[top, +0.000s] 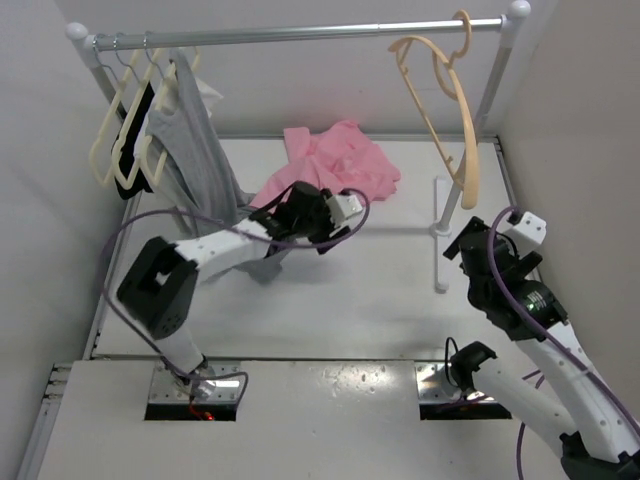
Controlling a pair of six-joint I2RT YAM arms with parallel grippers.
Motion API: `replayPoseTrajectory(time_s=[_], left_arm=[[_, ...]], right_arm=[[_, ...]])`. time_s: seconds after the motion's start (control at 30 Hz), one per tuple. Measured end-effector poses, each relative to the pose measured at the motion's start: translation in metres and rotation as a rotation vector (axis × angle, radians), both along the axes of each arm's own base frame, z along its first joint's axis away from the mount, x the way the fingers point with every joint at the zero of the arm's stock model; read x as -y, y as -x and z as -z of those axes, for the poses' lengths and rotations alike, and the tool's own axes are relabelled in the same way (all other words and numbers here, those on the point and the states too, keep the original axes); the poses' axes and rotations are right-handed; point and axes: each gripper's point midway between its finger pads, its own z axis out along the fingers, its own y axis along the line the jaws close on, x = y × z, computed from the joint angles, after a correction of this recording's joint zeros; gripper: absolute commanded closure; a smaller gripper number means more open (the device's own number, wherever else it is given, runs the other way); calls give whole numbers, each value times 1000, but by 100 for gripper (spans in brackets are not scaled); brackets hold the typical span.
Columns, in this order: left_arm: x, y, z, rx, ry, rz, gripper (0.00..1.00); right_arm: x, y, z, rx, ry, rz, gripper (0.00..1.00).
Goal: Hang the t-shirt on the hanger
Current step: Move the tshirt to the center of the board
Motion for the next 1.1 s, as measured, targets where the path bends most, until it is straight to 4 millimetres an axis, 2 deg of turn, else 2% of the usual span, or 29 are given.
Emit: replayPoseTrajectory(time_s=[0.17, 0.3, 0.37, 0.43, 0.5, 0.6, 0.63, 0.67, 0.7, 0.83, 0.9, 0.97, 1.1], left_arm=[[35, -80, 6, 25, 13, -80, 20], [47, -145, 26, 56, 1, -179, 20], [46, -165, 42, 63, -16, -213, 21], [40, -170, 59, 54, -51, -221, 21], [33, -169, 74, 34, -90, -217, 26], [29, -168, 88, 22, -123, -204, 51], [29, -167, 92, 18, -130, -199, 63], [29, -166, 96, 12, -137, -196, 89], [30, -165, 99, 4, -136, -190, 100], [30, -158, 103, -12, -145, -154, 100], [26, -145, 103, -24, -152, -122, 100], [11, -114, 105, -67, -201, -58, 100], [-26, -34, 98, -201, -313, 136, 100]], right_arm=[[11, 5, -10, 7, 37, 40, 0], [16, 12, -12, 29, 31, 48, 0], [17, 13, -11, 34, 28, 48, 0], [17, 13, -10, 31, 30, 48, 0], [16, 12, -8, 17, 42, 44, 0], [14, 8, -2, -22, 74, 34, 0], [13, 6, 0, -37, 85, 30, 0], [12, 4, 3, -52, 94, 25, 0], [11, 3, 5, -65, 101, 22, 0], [7, 3, 16, -105, 102, -1, 0], [4, 5, 22, -117, 90, -19, 0], [0, 7, 28, -131, 71, -43, 0], [-12, 9, 42, -172, 25, -100, 2]])
